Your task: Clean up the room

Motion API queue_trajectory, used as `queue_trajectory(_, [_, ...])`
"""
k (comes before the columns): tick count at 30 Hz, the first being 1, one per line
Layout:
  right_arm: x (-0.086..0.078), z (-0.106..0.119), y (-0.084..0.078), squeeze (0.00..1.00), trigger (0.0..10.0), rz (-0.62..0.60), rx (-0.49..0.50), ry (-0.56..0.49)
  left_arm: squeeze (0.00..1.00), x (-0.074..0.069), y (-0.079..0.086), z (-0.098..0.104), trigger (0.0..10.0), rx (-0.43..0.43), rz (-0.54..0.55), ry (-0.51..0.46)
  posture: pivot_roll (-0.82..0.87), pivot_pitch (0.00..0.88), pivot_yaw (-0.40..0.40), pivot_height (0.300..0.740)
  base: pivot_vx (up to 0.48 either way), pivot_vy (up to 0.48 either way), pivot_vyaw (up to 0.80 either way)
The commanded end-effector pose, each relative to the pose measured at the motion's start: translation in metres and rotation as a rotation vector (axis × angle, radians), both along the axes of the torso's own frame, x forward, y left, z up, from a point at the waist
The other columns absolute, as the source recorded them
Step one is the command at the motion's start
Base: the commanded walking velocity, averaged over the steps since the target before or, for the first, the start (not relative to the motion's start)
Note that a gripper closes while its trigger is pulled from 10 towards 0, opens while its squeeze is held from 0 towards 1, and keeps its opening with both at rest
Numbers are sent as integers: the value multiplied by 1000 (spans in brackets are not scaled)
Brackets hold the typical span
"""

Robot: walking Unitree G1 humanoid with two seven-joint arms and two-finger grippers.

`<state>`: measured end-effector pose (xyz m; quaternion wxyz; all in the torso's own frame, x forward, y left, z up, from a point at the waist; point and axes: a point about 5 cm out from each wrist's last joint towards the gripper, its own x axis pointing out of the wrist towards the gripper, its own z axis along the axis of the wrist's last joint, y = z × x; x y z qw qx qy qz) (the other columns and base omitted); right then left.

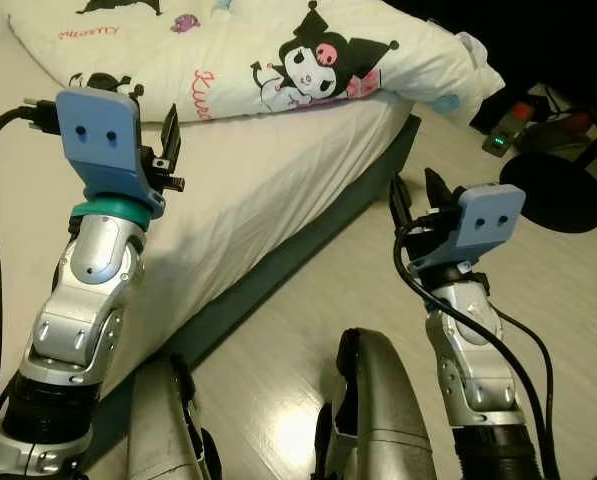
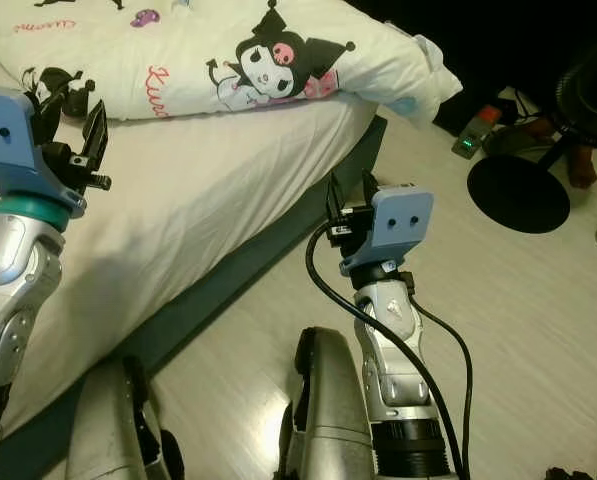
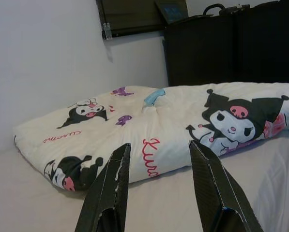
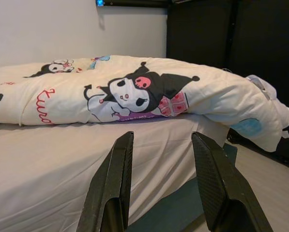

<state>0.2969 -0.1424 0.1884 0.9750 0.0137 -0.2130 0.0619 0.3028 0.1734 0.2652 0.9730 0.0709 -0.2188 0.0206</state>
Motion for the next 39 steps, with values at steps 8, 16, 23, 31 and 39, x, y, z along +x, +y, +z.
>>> queue_trajectory(8, [1,-8,-6,0,10000,-19,-11,40,0,7,-12,-5,10000,-57,-32,51,-69,79,20,581,0,0,0])
queue_trajectory(16, [1,-10,-8,0,10000,-25,-18,47,0,10,-19,-7,10000,-58,-54,66,-72,82,19,606,0,0,0])
queue_trajectory(23, [1,-12,-9,0,10000,-28,-23,55,0,12,-22,-8,10000,-60,-64,78,-74,83,16,630,0,0,0])
queue_trajectory(31, [1,-12,-10,0,10000,-31,-28,57,0,13,-26,-9,10000,-67,-80,88,-75,81,17,655,0,0,0])
queue_trajectory(39, [2,-14,-10,0,10000,-33,-30,61,0,15,-31,-12,10000,-66,-106,105,-75,81,18,680,0,0,0])
